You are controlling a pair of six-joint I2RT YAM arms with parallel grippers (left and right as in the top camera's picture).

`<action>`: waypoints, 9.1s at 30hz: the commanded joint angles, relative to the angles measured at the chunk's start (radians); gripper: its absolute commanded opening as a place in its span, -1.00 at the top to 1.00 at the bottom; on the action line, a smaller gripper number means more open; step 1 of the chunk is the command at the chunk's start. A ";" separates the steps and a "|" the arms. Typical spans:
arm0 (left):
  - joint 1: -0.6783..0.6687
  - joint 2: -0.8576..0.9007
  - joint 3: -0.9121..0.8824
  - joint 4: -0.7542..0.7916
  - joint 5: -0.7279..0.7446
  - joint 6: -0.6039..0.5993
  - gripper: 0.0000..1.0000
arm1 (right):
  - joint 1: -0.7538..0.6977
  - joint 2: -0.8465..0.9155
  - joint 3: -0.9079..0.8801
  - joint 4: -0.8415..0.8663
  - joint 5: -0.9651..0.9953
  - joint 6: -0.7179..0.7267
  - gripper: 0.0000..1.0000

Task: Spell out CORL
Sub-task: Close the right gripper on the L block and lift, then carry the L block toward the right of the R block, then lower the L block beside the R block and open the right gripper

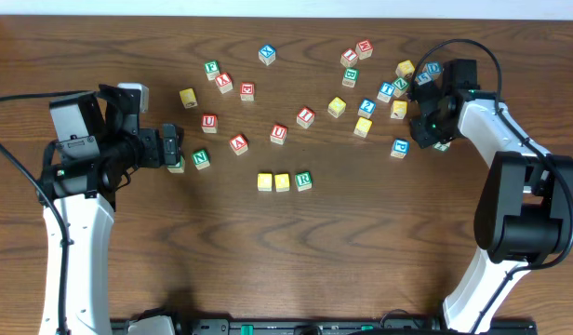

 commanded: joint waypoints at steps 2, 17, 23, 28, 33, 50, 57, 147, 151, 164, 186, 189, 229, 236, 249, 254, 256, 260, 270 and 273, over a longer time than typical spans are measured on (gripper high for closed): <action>0.003 0.002 0.000 0.000 -0.002 0.010 -0.98 | 0.002 -0.021 -0.008 0.001 -0.006 -0.003 0.33; 0.003 0.002 0.000 0.000 -0.002 0.010 -0.97 | 0.006 -0.022 -0.003 0.024 -0.006 0.052 0.50; 0.003 0.002 0.000 0.000 -0.002 0.010 -0.97 | 0.034 -0.082 0.073 -0.079 0.001 0.128 0.61; 0.003 0.002 0.000 0.000 -0.002 0.010 -0.97 | 0.072 -0.239 0.092 -0.158 0.001 0.261 0.70; 0.003 0.002 0.000 0.000 -0.002 0.010 -0.97 | 0.159 -0.390 0.092 -0.248 0.001 0.383 0.67; 0.003 0.002 0.000 0.000 -0.002 0.010 -0.98 | 0.616 -0.258 0.090 -0.330 0.165 0.609 0.72; 0.003 0.002 0.000 0.000 -0.002 0.010 -0.98 | 0.665 -0.110 0.090 -0.312 0.178 0.660 0.83; 0.003 0.002 0.000 -0.003 -0.002 0.010 -0.97 | 0.737 -0.089 -0.166 -0.050 0.203 1.046 0.75; 0.003 0.002 0.000 -0.003 -0.002 0.010 -0.97 | 0.738 -0.089 -0.166 -0.061 0.195 1.053 0.74; 0.003 0.002 0.000 -0.003 -0.002 0.010 -0.97 | 0.743 -0.089 -0.166 -0.061 0.204 1.059 0.49; 0.003 0.002 0.000 -0.003 -0.002 0.010 -0.97 | 0.743 -0.089 -0.165 -0.054 0.212 1.059 0.24; 0.003 0.002 0.000 -0.003 -0.002 0.010 -0.98 | 0.743 -0.090 -0.164 -0.054 0.212 1.059 0.24; 0.003 0.002 0.000 -0.003 -0.002 0.010 -0.98 | 0.725 -0.252 -0.168 -0.189 0.486 1.154 0.98; 0.003 0.002 0.000 -0.003 -0.002 0.010 -0.97 | 0.725 -0.251 -0.262 -0.101 0.426 1.160 0.98; 0.003 0.002 0.000 -0.003 -0.002 0.010 -0.98 | 0.729 -0.251 -0.307 0.002 0.358 1.170 0.98; 0.003 0.002 0.000 -0.003 -0.002 0.010 -0.97 | 0.740 -0.251 -0.307 0.006 0.344 1.191 0.98; 0.003 0.002 0.000 -0.003 -0.002 0.010 -0.97 | 0.744 -0.251 -0.307 0.006 0.340 1.191 0.98; 0.003 0.002 0.000 -0.003 -0.002 0.010 -0.97 | 0.744 -0.251 -0.309 0.006 0.331 1.191 0.98; 0.003 0.002 0.000 -0.003 -0.002 0.010 -0.98 | 0.743 -0.251 -0.367 0.097 0.312 1.198 0.98; 0.003 0.002 0.000 -0.003 -0.002 0.010 -0.98 | 0.744 -0.251 -0.368 0.104 0.312 1.198 0.98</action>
